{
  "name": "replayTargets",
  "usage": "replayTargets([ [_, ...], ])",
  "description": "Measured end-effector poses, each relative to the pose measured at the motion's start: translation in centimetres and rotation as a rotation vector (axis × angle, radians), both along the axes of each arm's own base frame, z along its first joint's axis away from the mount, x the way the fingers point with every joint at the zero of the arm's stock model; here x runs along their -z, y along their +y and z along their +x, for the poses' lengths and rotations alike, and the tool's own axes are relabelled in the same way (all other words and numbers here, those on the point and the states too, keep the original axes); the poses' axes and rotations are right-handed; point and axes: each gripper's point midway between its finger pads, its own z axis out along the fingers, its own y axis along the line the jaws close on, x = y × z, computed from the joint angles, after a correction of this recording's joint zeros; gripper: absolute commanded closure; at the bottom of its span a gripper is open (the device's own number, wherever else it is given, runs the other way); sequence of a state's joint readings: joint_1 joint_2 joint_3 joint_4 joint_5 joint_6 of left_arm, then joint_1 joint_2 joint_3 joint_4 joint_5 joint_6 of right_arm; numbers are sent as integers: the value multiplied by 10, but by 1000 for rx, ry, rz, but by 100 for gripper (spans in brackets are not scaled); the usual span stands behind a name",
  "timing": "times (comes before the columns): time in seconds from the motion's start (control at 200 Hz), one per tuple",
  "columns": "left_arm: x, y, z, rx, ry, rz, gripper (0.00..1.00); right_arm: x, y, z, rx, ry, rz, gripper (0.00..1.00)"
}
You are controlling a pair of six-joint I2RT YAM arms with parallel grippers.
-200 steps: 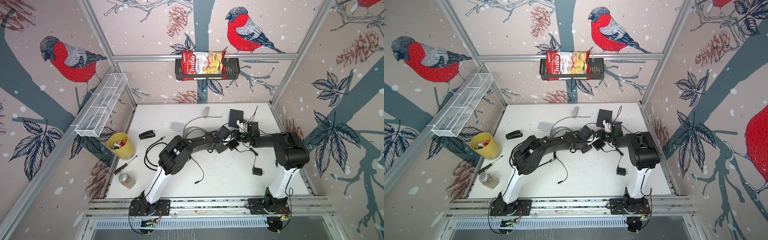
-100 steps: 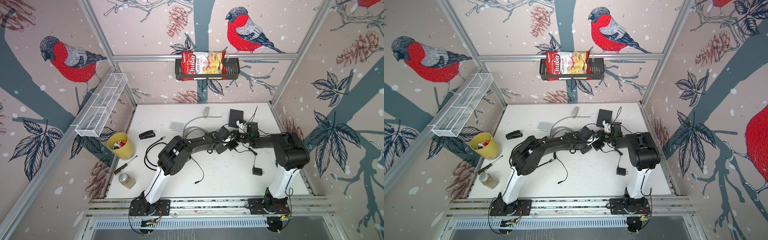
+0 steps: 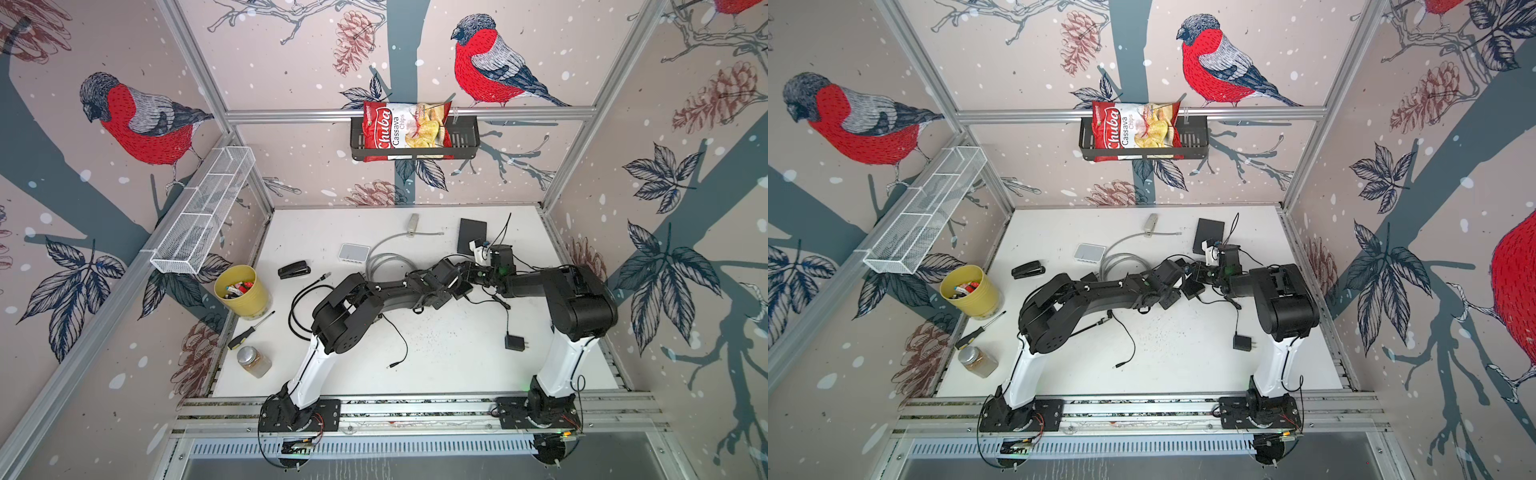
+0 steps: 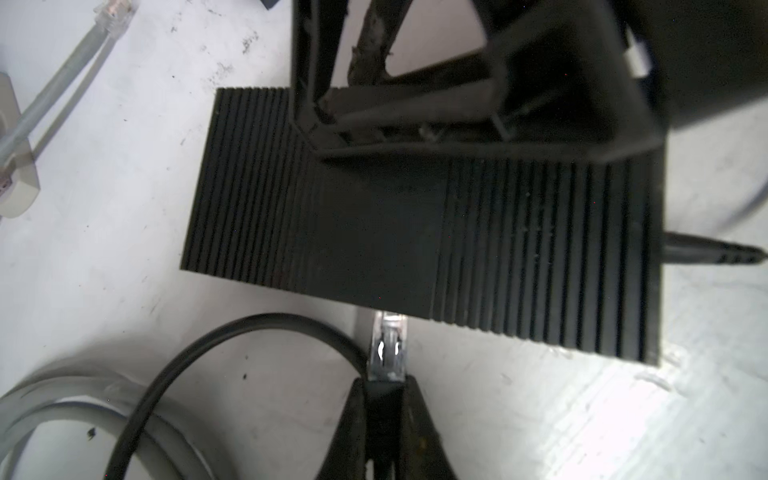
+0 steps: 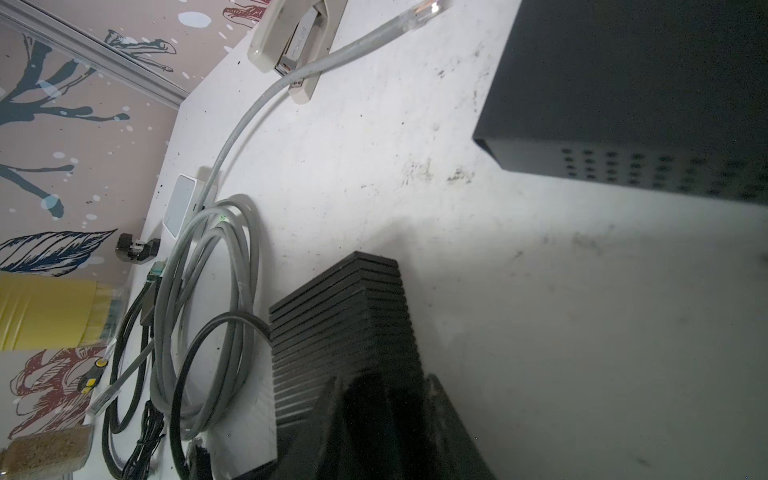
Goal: Insert the plug into the switch port
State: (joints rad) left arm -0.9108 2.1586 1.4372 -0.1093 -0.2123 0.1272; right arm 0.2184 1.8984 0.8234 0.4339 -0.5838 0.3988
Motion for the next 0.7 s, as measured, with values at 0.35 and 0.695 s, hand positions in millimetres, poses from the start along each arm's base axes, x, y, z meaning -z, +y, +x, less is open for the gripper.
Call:
replayTargets([
  [0.35, 0, -3, 0, 42, -11, -3, 95, 0, 4, 1, -22, -28, -24, 68],
  [0.695, 2, -6, 2, 74, -22, 13, 95, -2, 1, 1, -7, -53, -25, 68],
])
